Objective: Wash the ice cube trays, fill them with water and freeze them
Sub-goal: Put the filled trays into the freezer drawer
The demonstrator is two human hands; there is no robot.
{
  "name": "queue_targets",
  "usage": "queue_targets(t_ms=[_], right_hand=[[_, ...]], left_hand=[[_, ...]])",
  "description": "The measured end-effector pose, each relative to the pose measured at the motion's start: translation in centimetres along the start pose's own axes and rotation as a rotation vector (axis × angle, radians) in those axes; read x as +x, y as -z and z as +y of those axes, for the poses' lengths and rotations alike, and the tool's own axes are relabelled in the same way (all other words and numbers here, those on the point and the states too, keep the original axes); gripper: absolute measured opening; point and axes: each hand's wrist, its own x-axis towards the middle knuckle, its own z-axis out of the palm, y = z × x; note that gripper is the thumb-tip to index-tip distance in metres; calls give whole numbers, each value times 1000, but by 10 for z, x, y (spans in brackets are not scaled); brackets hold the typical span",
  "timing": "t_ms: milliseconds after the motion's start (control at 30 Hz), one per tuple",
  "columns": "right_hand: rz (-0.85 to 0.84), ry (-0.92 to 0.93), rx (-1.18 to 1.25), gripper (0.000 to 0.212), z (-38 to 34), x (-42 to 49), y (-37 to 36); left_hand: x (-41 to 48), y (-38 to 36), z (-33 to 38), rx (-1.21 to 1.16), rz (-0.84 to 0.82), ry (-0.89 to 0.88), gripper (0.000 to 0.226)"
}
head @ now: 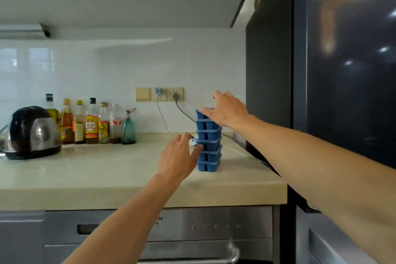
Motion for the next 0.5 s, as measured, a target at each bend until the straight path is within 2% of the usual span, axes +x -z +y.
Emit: queue_targets(t_ms=[200,367,500], right_hand=[[-72,8,-9,76,-6,19,-17],[-58,48,-61,36,-12,20,-30],[-50,12,65,31,-3,17,-27]], left_hand=[[26,-11,9,-135,34,76,71],[47,-19,17,-193,-9,126,86],[53,-23,23,-274,-21,168,96]])
